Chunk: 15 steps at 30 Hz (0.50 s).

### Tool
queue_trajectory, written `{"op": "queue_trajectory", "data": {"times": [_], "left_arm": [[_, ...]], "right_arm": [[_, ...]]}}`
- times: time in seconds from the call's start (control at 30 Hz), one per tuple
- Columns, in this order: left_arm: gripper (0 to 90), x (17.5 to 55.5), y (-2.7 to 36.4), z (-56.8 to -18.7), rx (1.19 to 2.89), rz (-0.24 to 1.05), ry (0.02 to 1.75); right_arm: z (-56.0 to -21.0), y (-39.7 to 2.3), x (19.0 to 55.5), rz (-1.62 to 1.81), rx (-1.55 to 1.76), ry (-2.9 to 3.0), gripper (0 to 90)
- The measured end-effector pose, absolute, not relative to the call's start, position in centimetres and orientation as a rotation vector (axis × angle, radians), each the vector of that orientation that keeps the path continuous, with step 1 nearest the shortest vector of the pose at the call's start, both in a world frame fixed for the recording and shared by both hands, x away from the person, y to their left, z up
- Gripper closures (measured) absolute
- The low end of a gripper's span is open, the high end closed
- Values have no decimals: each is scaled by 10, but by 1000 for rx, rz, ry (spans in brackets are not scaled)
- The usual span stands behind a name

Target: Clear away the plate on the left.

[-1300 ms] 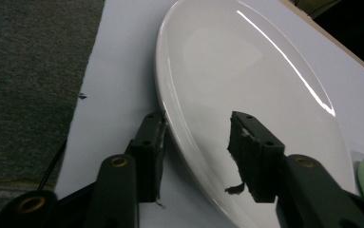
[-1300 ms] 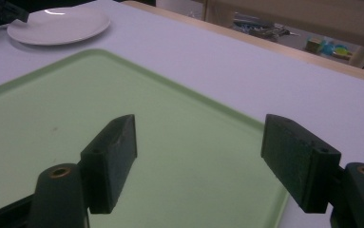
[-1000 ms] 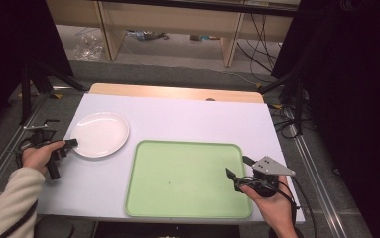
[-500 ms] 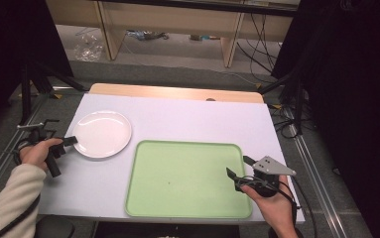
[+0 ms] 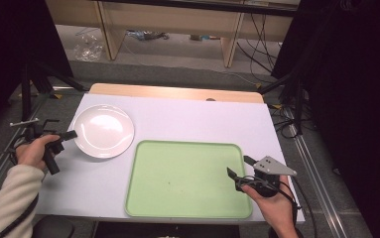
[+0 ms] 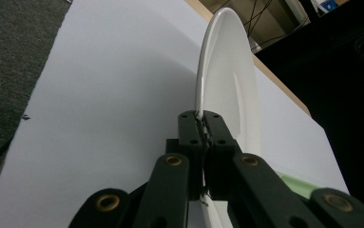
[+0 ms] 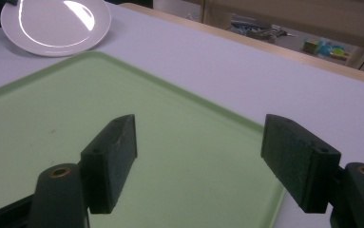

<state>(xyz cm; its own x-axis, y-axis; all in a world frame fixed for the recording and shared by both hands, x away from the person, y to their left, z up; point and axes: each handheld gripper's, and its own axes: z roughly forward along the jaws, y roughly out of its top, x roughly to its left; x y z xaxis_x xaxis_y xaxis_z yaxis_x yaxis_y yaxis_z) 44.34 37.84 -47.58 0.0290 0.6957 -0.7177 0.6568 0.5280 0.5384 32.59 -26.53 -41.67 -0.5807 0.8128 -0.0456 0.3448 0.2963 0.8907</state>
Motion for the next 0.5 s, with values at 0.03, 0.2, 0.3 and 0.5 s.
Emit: {"op": "queue_trajectory", "data": {"times": [0.03, 0.2, 0.3, 0.5], "left_arm": [[872, 443, 378, -476, 1160, 44, 1665], [872, 443, 379, -477, 1144, 27, 1669], [871, 442, 379, -477, 1128, 16, 1667], [870, 442, 379, -478, 1105, -6, 1669]], "right_arm": [[-417, -265, 326, 1238, 1029, 2070, 286], [-416, -265, 326, 1240, 1029, 2074, 287], [-416, -266, 326, 1236, 1016, 2065, 288], [-416, -267, 326, 1230, 1020, 2065, 290]]}}
